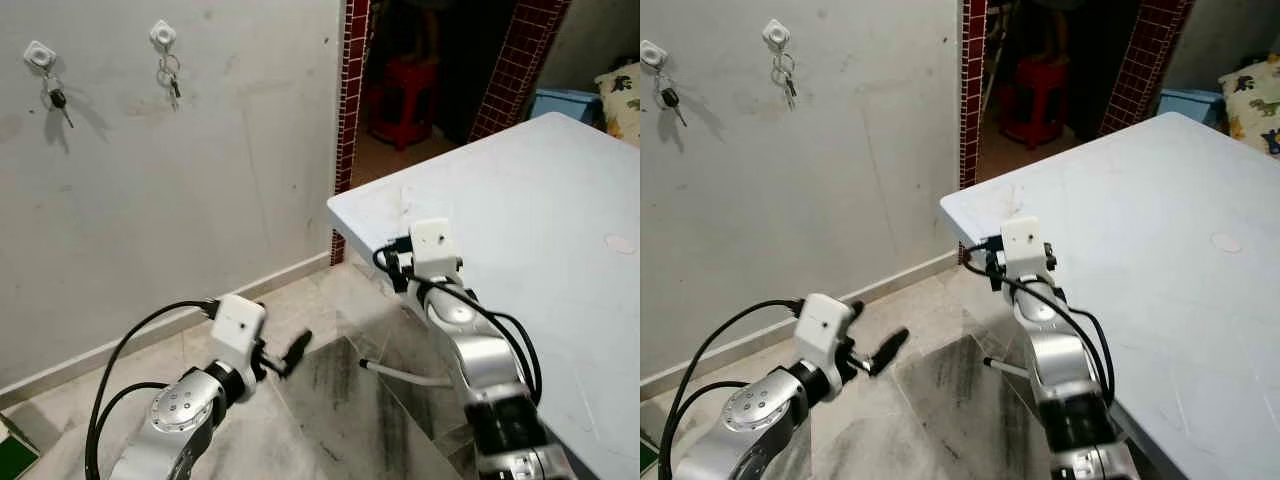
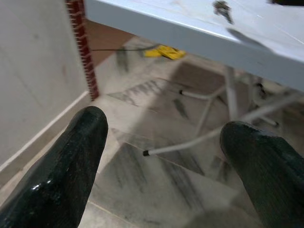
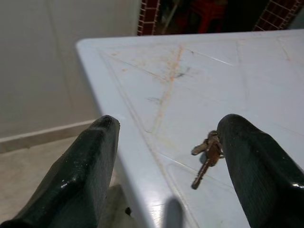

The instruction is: Hang keys on a hook

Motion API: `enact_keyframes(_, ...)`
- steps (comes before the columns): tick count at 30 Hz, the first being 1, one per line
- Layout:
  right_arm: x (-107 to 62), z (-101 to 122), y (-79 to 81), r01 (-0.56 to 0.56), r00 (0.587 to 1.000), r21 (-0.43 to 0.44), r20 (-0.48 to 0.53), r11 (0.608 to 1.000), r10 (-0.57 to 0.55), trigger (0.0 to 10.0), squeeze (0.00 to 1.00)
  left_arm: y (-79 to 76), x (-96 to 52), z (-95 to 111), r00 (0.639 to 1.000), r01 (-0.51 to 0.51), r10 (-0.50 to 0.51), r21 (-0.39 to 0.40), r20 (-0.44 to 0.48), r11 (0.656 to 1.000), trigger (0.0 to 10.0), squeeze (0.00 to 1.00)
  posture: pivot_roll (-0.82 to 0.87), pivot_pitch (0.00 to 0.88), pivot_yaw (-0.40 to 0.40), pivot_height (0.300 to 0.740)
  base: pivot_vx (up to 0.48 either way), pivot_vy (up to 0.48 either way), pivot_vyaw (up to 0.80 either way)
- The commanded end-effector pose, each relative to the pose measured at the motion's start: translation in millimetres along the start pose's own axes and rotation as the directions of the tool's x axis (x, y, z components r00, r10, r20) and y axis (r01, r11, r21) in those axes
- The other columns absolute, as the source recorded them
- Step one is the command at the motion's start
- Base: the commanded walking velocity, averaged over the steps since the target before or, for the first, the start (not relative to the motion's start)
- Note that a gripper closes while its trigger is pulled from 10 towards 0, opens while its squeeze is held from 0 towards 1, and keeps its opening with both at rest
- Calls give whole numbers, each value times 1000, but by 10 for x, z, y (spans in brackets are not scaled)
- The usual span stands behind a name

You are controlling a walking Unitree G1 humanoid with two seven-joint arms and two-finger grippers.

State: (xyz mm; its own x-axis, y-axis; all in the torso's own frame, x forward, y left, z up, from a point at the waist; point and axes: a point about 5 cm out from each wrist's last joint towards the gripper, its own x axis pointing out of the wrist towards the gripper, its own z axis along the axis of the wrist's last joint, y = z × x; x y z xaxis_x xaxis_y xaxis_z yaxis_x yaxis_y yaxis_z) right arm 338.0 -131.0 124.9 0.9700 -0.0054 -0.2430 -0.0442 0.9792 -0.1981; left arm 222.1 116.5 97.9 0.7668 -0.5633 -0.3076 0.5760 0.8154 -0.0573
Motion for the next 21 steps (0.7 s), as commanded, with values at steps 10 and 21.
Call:
enact_keyframes(10, 174, -157, -10, 73, 994, 89, -90, 993, -65, 10000, 0, -48, 38, 59, 997, 69, -71, 91, 16, 993, 10000, 0, 88, 7, -9, 740, 0, 0, 0)
enact_keyframes(21, 288, -174, -47, 155, 984, 117, -108, 981, -143, 10000, 0, -63, 37, 64, 996, 77, -81, 91, 38, 993, 10000, 0, 90, 12, -15, 740, 0, 0, 0)
